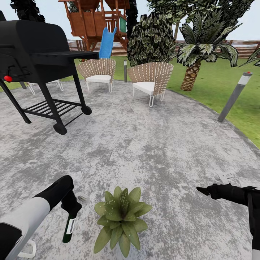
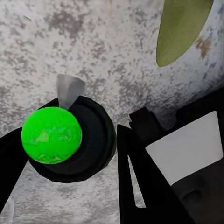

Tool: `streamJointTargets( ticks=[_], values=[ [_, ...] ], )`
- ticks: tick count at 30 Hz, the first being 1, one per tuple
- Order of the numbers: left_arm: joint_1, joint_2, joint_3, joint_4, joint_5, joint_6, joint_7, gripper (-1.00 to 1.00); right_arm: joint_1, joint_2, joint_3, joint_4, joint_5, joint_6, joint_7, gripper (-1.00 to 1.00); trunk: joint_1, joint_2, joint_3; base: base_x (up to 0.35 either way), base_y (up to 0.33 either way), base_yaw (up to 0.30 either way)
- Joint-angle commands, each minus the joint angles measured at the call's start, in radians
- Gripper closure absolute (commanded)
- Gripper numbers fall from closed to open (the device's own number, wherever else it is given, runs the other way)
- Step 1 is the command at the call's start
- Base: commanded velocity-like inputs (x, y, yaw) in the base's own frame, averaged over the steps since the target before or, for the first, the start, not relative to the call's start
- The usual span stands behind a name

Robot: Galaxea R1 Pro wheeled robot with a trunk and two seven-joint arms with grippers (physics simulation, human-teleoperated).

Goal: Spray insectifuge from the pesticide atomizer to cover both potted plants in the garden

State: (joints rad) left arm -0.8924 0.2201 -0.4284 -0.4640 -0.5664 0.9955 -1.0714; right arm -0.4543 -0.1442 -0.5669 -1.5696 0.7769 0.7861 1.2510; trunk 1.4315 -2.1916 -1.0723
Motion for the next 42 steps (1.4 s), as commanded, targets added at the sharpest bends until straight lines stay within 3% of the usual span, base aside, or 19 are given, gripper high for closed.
streamJointTargets(
  ticks=[1, 25, 33, 38, 42],
  values=[
    [0.0, 0.0, -0.003, -0.002, -0.009, 0.005, -0.01, 1.0, -0.001, 0.0, -0.001, -0.001, 0.009, 0.007, 0.01, -1.0, 0.0, 0.0, -0.001, 0.0, 0.0, 0.0],
    [0.024, 0.01, -0.003, 0.004, -0.01, 0.004, -0.01, 1.0, -0.001, -0.015, 0.0, 0.004, 0.008, 0.007, 0.01, -1.0, 0.0, 0.0, -0.001, 0.0, 0.0, 0.0],
    [0.024, 0.0, -0.003, -0.005, -0.008, 0.005, -0.01, 1.0, -0.001, -0.014, 0.002, 0.006, 0.008, 0.007, 0.01, -1.0, 0.0, 0.0, -0.001, 0.0, 0.0, 0.0],
    [0.023, -0.038, -0.003, -0.011, -0.008, 0.006, -0.01, 1.0, -0.001, -0.015, 0.001, 0.006, 0.009, 0.007, 0.009, -1.0, 0.0, 0.0, -0.001, -0.124, 0.0, 0.001],
    [0.022, -0.045, -0.003, -0.011, -0.008, 0.006, -0.01, 1.0, -0.001, -0.015, 0.001, 0.006, 0.008, 0.007, 0.008, -1.0, 0.0, 0.0, -0.003, -0.266, 0.0, 0.07]
  ],
)
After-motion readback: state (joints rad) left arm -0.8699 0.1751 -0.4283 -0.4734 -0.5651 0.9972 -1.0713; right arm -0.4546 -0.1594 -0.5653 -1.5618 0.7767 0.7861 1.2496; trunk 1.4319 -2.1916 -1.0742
